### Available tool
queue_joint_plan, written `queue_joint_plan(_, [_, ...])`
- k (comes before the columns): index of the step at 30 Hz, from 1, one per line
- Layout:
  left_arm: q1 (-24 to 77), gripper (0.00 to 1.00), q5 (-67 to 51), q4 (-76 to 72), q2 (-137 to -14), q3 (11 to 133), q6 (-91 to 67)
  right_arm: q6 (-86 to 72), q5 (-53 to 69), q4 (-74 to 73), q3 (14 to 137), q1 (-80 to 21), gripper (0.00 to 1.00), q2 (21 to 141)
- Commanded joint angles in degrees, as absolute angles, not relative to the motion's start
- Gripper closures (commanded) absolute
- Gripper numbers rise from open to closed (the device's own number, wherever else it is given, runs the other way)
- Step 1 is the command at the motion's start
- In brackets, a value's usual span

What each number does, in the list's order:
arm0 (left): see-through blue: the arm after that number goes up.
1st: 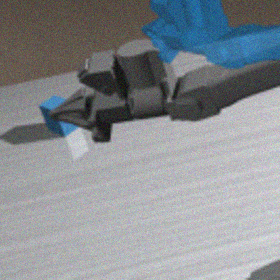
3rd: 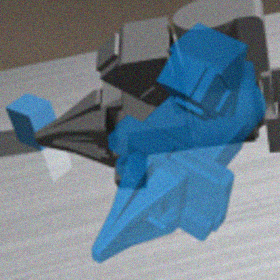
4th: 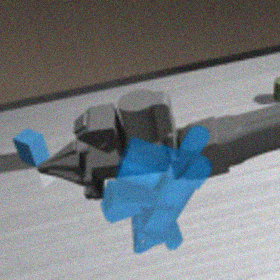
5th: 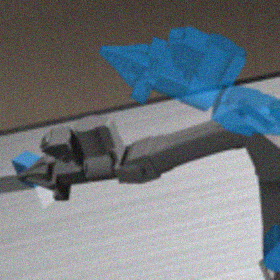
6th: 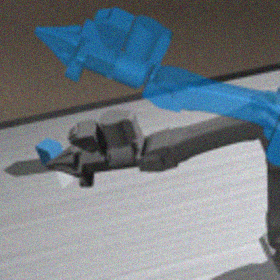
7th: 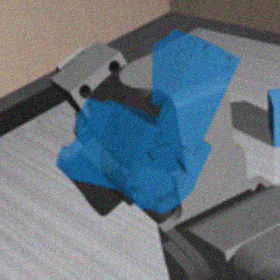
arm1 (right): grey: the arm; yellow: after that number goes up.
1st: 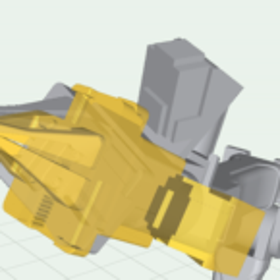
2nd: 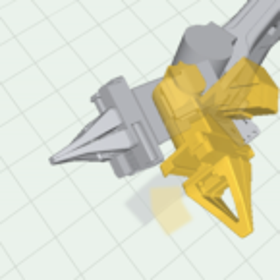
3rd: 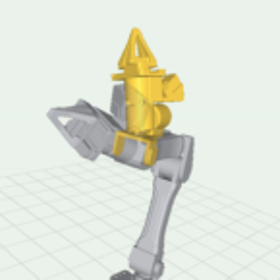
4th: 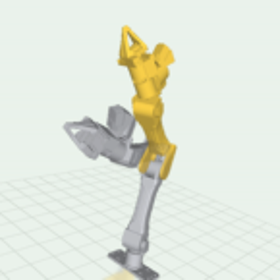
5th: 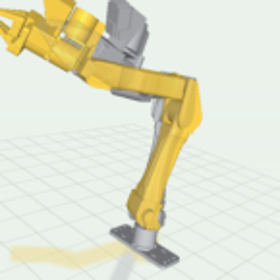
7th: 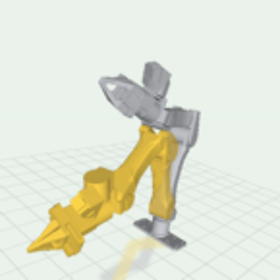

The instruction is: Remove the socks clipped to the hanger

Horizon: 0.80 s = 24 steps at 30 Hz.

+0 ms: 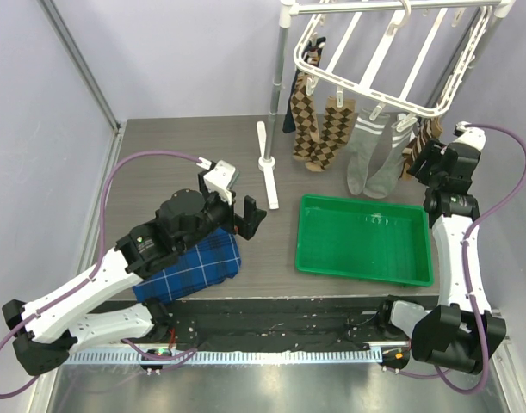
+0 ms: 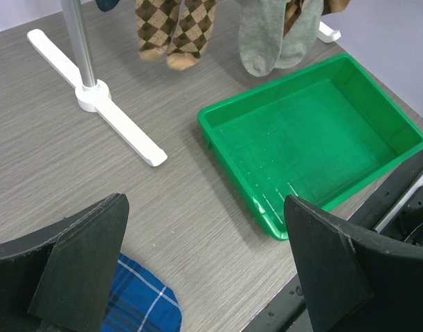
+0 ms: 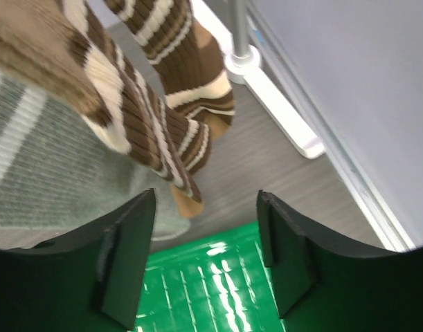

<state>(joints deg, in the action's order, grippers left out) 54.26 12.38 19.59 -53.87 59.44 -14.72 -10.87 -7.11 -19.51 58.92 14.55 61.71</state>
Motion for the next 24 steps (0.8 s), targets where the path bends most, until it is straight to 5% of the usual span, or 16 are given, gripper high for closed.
queue_joint_plan(1, [54.32,0.0,11.16,18.19,-53.79,60.64,-13.89,-9.93,-0.79,-8.45,57.66,15.03,0.36,62.58])
queue_joint_plan(5, [54.4,0.0,11.42,18.46,-53.7,60.82,-13.27,-8.96,-1.14,-7.56,57.65,15.12,0.5,62.93])
queue_joint_plan(9, [54.32,0.0,11.08,18.72,-53.44,60.91,-12.92,-8.88,2.01,-8.78,58.71,15.12,0.84,62.14])
queue_joint_plan(12, [54.32,0.0,10.46,18.81,-53.17,61.0,-12.66,-10.89,3.78,-13.61,61.43,15.12,0.99,61.0])
queue_joint_plan(24, [54.4,0.0,3.53,18.81,-57.82,68.46,-17.31,-18.8,13.78,-27.33,66.88,15.12,0.99,52.57])
